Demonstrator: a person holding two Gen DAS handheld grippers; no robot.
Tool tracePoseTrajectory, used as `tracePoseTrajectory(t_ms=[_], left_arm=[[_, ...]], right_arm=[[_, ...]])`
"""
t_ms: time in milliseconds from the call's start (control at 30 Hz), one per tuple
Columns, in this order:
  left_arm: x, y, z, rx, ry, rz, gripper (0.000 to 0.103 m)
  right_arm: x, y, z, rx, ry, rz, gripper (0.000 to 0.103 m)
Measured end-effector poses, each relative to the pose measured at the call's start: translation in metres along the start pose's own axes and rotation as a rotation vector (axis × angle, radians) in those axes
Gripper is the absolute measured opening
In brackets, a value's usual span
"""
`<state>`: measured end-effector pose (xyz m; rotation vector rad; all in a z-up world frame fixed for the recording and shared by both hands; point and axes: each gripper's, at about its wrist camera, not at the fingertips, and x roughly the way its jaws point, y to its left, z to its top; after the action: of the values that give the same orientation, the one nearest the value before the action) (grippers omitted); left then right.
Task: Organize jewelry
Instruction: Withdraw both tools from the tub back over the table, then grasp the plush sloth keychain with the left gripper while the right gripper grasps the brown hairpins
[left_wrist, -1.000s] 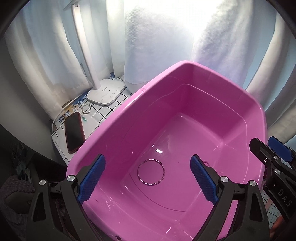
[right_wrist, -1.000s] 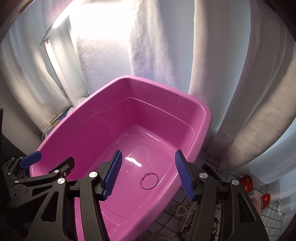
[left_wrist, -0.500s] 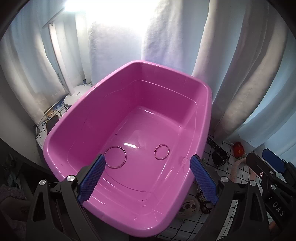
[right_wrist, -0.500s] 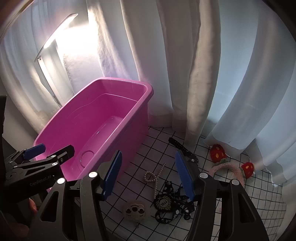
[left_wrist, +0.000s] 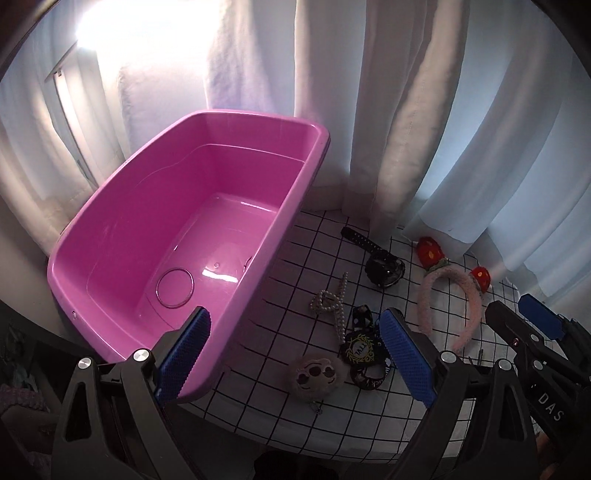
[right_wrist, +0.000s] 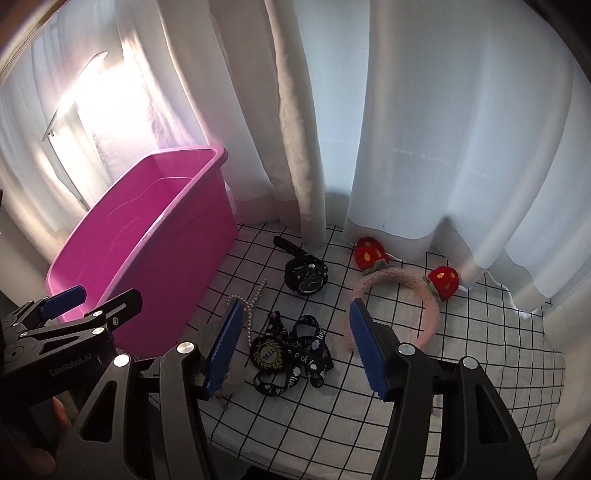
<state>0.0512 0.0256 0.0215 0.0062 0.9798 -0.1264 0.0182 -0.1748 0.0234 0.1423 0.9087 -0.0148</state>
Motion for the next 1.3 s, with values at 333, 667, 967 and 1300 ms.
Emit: tracePoseTrajectory(t_ms=[333, 667, 967, 1300], left_arm=[[0.026, -0.039, -0.035, 0.057, 0.055, -0.052, 0.091], [0.068, -0.040, -0.086, 0.075, 0.123, -0.042, 0.091], [0.111, -0.027, -0.105, 0.027, 0.155, 0.002, 0.091], [0.144, -0.014, -0.103, 0.009, 0.172, 0.040, 0.091]], right_arm=[[-0.008, -0.067, -0.044, 0.100, 0.035, -0.084, 0.057], [0.019, -0.102, -0.097, 0.152, 0.111, -0.101, 0.057], [0.054, -0.116, -0.128, 0.178, 0.161, -0.095, 0.057], [0.078, -0.130, -0.145, 0.212, 0.182, -0.107, 0.057]])
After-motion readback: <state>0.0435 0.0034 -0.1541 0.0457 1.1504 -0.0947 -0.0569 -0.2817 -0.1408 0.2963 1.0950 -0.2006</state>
